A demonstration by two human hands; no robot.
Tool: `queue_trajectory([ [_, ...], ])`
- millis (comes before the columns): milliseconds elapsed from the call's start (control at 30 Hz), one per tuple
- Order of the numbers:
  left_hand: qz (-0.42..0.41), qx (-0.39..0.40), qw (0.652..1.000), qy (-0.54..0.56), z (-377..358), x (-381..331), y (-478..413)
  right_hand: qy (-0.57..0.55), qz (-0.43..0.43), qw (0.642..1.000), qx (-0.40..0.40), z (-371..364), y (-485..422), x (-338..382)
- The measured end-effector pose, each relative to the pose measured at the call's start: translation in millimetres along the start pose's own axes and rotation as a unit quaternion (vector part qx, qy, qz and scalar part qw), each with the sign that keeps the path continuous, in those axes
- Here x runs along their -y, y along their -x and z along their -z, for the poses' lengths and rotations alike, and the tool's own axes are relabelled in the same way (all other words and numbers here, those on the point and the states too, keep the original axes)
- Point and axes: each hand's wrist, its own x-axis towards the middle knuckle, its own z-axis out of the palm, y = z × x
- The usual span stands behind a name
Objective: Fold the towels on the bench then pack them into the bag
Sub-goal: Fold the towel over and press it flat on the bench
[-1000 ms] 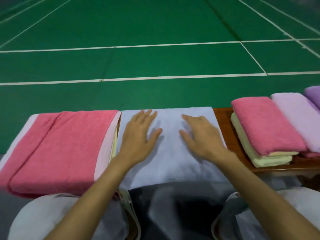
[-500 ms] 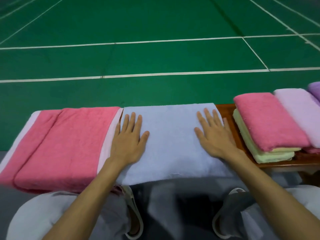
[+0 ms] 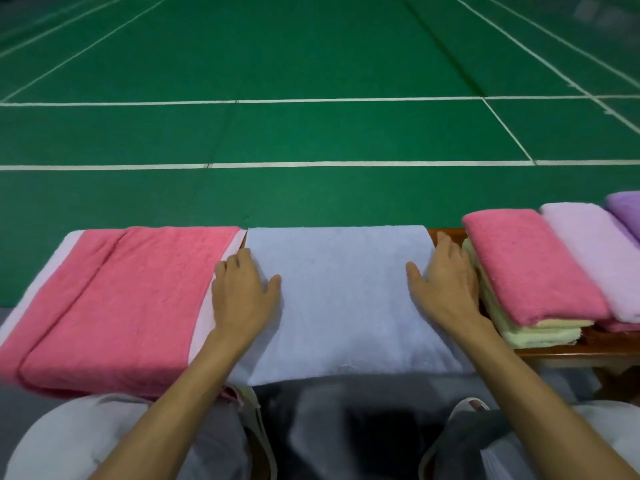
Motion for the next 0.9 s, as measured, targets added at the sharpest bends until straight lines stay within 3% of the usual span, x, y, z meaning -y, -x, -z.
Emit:
queue_trajectory([
  [67, 0.062, 0.023, 0.996, 0.068, 8.4, -0.7, -11.3, -0.038, -0.057, 0.998, -0.018, 6.7, -4.7, 5.7],
  [133, 0.138, 0.092, 0.975, 0.148, 16.8, -1.0, -22.3, -0.088, -0.107, 0.99, 0.017, 10.3, -10.0, 6.1],
  [267, 0.211, 0.176, 0.915, 0.296, 27.8, 1.2, -34.0, -0.154, -0.108, 0.978, 0.088, 17.2, -18.5, -0.3],
  [400, 0.226, 0.205, 0.875, 0.377, 37.7, 2.6, -37.3, -0.243, -0.099, 0.96, 0.095, 22.5, -23.2, -3.0],
  [533, 0.24, 0.198, 0.863, 0.398, 38.7, 10.9, -42.3, -0.378, -0.137, 0.911, 0.095, 21.4, -22.2, -3.1],
  [600, 0.269, 0.214, 0.839, 0.422, 39.1, 14.6, -45.3, -0.433, -0.134, 0.886, 0.1, 20.0, -21.4, -4.5],
  [733, 0.272, 0.193, 0.803, 0.494, 41.1, 15.3, -46.9, -0.467, -0.092, 0.871, 0.12, 22.1, -23.7, -9.3],
  [800, 0.253, 0.164, 0.8, 0.519, 44.3, 14.6, -46.7, -0.484, -0.089, 0.862, 0.12, 28.3, -23.5, -8.2],
  [900, 0.19, 0.199, 0.797, 0.538, 57.5, 16.6, -47.0, -0.482, -0.071, 0.867, 0.1, 40.3, -20.3, -1.5],
])
